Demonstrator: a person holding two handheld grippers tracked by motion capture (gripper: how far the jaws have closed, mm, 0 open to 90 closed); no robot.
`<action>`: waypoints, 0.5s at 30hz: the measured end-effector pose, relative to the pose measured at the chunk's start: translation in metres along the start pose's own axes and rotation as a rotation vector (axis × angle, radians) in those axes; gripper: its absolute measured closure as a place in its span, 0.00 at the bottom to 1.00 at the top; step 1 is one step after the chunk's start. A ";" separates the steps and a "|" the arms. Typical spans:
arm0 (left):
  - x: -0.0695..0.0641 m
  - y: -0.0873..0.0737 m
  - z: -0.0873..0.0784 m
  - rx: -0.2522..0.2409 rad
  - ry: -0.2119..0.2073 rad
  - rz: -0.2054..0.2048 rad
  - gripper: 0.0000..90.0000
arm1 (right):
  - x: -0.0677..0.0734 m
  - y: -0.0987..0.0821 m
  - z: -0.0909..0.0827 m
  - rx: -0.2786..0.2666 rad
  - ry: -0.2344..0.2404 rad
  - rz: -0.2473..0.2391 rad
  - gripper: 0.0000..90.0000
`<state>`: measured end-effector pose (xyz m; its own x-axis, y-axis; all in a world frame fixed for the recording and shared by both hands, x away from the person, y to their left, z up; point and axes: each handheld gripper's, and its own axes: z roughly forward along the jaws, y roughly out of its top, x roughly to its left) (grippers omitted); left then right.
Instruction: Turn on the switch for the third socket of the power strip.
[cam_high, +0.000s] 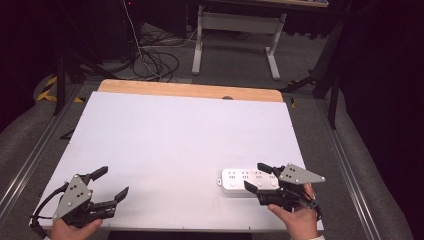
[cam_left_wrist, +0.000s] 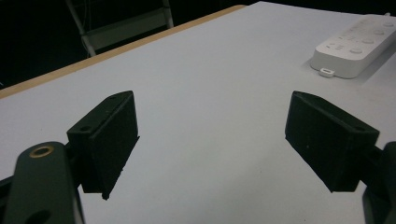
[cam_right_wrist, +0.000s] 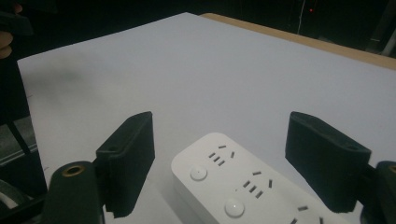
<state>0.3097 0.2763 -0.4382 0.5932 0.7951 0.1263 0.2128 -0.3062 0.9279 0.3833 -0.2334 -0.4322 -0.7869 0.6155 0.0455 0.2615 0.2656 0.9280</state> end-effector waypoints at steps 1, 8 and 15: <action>0.000 0.000 0.000 0.000 0.000 -0.002 0.20 | 0.000 -0.002 0.000 0.003 -0.001 0.005 0.28; 0.006 -0.003 -0.003 -0.003 0.006 -0.015 0.20 | 0.001 -0.014 0.002 0.033 0.003 0.012 0.28; 0.007 -0.004 -0.004 -0.001 0.012 -0.024 0.20 | 0.002 -0.025 0.005 0.061 0.005 0.023 0.28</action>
<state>0.3097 0.2852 -0.4394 0.5781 0.8088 0.1080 0.2262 -0.2860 0.9311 0.3780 -0.2355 -0.4568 -0.7833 0.6178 0.0686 0.3128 0.2964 0.9024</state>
